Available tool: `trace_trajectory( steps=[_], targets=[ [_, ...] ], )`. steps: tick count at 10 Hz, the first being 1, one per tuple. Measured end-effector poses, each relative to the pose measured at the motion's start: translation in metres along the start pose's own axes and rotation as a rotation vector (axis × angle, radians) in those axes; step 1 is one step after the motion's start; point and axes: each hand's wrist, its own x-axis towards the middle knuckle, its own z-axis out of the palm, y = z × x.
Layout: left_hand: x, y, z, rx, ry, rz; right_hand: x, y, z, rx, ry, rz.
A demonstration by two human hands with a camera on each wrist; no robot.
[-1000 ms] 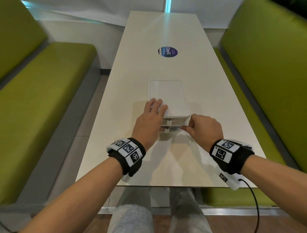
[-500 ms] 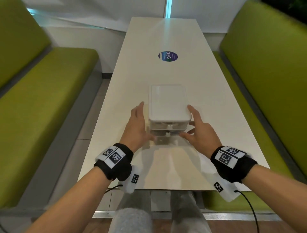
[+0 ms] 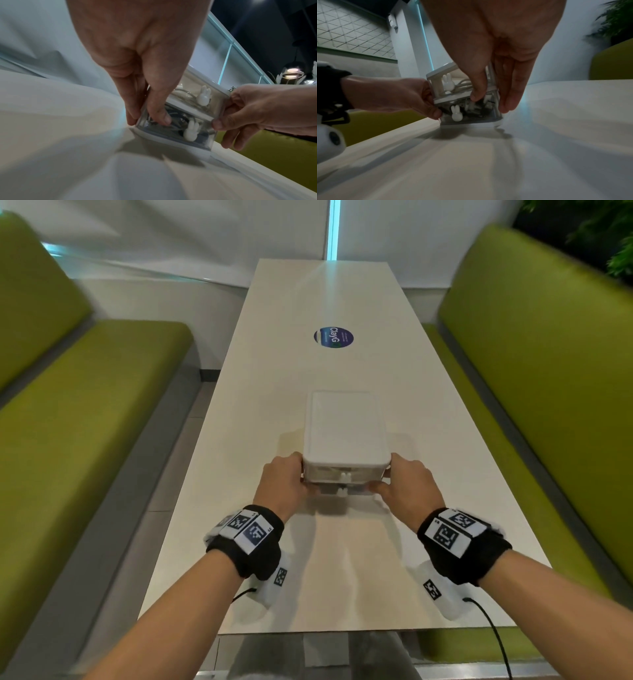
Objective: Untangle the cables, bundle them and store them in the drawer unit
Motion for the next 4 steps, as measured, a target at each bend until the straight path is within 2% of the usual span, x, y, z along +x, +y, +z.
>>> trace_trajectory(
  steps=[2, 4],
  targets=[
    [0.020, 0.012, 0.005, -0.052, 0.007, -0.031, 0.024, 0.006, -0.008, -0.015, 0.022, 0.015],
    [0.007, 0.013, -0.003, -0.122, -0.024, -0.059, 0.022, 0.008, -0.011, 0.036, 0.016, 0.048]
  ],
)
